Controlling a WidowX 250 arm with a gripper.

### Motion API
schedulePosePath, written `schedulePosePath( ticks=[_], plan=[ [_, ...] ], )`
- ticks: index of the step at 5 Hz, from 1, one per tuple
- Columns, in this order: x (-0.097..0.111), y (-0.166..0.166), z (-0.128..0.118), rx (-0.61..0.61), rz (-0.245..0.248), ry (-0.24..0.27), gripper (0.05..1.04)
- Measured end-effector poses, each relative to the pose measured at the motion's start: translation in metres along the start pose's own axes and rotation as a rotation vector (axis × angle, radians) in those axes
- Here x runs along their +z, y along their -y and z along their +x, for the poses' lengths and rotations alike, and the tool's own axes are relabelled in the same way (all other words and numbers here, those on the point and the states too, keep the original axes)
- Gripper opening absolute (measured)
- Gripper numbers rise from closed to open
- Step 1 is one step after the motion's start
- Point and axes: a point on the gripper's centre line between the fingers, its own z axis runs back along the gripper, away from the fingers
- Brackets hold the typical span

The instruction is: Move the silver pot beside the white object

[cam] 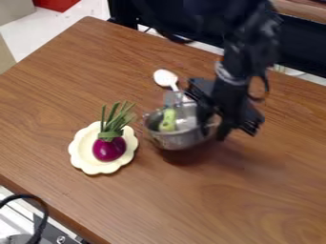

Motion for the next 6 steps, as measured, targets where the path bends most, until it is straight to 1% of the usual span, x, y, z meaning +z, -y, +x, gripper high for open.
schedulePosePath(
  ticks=[1,2,3,4,5,6],
  plan=[
    [-0.013,0.031,-0.011,-0.016,-0.006,-0.038,0.352],
    [-0.013,0.051,-0.009,0.000,-0.075,-0.030,0.352],
    [-0.019,0.057,-0.018,-0.024,-0.124,-0.031,0.353],
    [-0.024,0.062,-0.024,-0.043,-0.162,-0.024,0.354],
    [-0.030,0.062,-0.028,-0.074,-0.159,-0.001,0.446],
    [-0.032,0.062,-0.025,-0.090,-0.150,0.036,0.730]
  ],
)
